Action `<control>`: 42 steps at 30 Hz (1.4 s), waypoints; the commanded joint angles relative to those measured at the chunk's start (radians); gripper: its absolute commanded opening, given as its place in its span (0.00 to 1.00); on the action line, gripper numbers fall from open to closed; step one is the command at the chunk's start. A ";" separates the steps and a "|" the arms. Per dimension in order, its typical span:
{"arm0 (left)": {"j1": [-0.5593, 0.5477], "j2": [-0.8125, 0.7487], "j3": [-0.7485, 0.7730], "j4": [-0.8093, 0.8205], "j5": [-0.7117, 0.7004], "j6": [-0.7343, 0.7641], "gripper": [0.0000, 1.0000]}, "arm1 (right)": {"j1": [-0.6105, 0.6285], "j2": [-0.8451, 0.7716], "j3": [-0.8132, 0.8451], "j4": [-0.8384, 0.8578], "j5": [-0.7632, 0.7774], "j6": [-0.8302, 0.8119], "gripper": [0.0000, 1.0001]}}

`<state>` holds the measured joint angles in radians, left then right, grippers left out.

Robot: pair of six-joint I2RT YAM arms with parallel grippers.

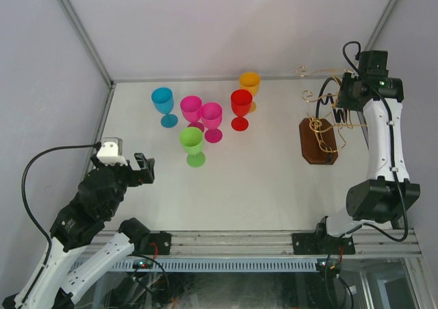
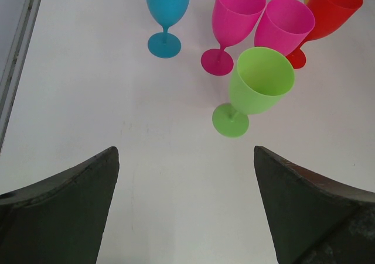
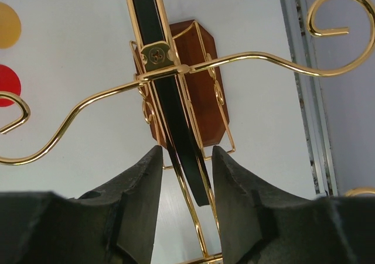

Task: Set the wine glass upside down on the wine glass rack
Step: Move the wine rack to the center of the board.

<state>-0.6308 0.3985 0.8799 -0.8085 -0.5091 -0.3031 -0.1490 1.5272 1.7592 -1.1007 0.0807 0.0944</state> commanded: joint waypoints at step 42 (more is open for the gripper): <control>-0.003 0.018 -0.027 0.057 0.021 0.019 1.00 | 0.076 -0.060 0.000 0.041 -0.165 -0.119 0.00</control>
<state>-0.6308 0.4053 0.8787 -0.7921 -0.5083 -0.3027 -0.0933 1.5509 1.7649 -1.0962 -0.0021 0.0086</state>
